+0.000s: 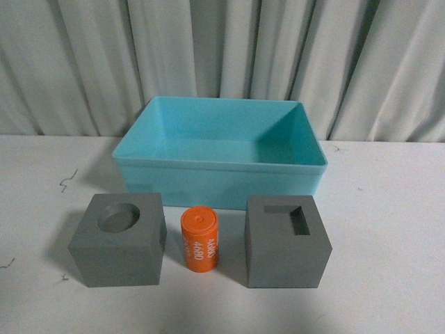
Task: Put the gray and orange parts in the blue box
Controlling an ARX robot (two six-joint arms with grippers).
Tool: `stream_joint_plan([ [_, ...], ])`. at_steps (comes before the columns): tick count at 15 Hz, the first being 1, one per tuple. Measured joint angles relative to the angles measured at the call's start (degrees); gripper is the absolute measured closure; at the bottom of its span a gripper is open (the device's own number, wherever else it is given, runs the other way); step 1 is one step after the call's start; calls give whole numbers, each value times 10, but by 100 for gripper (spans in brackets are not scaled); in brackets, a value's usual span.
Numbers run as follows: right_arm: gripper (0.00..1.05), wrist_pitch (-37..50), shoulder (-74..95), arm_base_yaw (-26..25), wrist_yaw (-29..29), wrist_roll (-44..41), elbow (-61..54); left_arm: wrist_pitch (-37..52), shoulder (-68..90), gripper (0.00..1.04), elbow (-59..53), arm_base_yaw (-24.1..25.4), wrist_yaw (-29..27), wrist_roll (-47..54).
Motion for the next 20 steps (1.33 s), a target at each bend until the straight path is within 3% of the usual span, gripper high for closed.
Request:
stream_joint_plan([
  [20, 6, 0, 0, 0, 0, 0, 0, 0, 0, 7, 0, 0, 0, 0],
])
